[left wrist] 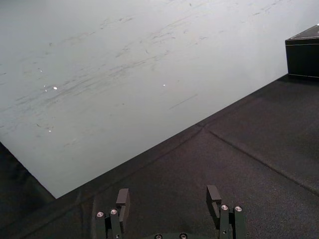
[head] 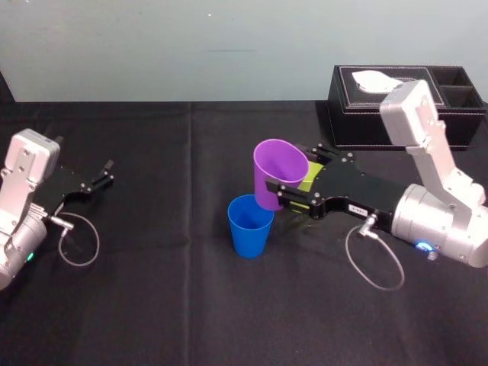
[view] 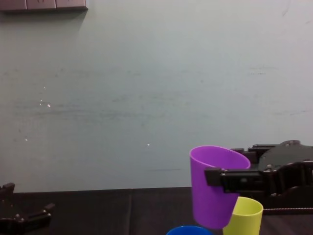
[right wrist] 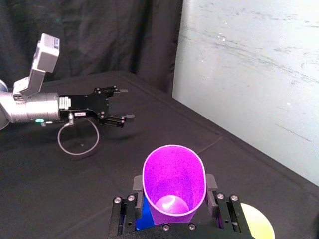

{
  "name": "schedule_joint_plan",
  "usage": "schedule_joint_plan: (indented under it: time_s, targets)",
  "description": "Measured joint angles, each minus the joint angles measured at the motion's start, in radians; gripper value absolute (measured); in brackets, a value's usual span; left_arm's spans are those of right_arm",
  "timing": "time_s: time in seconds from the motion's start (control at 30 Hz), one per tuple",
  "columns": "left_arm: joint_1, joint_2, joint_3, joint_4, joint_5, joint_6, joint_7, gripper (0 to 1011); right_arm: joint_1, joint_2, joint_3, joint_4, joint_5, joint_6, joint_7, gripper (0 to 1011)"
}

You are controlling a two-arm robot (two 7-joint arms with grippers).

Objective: Stack the three plastic cups sequentially using one hand.

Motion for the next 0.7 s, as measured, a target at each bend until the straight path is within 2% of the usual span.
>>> schedule_joint_plan:
  time_s: [0.3, 0.7]
  targets:
    - [0.0, 0.0, 0.0, 0.0, 0.0, 0.0, 0.0, 1011, 0.037, -0.021, -0.041, 0.023, -0.018, 0.006, 0.011, 726]
    - [0.0, 0.0, 0.0, 0.0, 0.0, 0.0, 0.0, 1011, 0.046, -0.031, -0.067, 0.034, -0.029, 0.007, 0.019, 726]
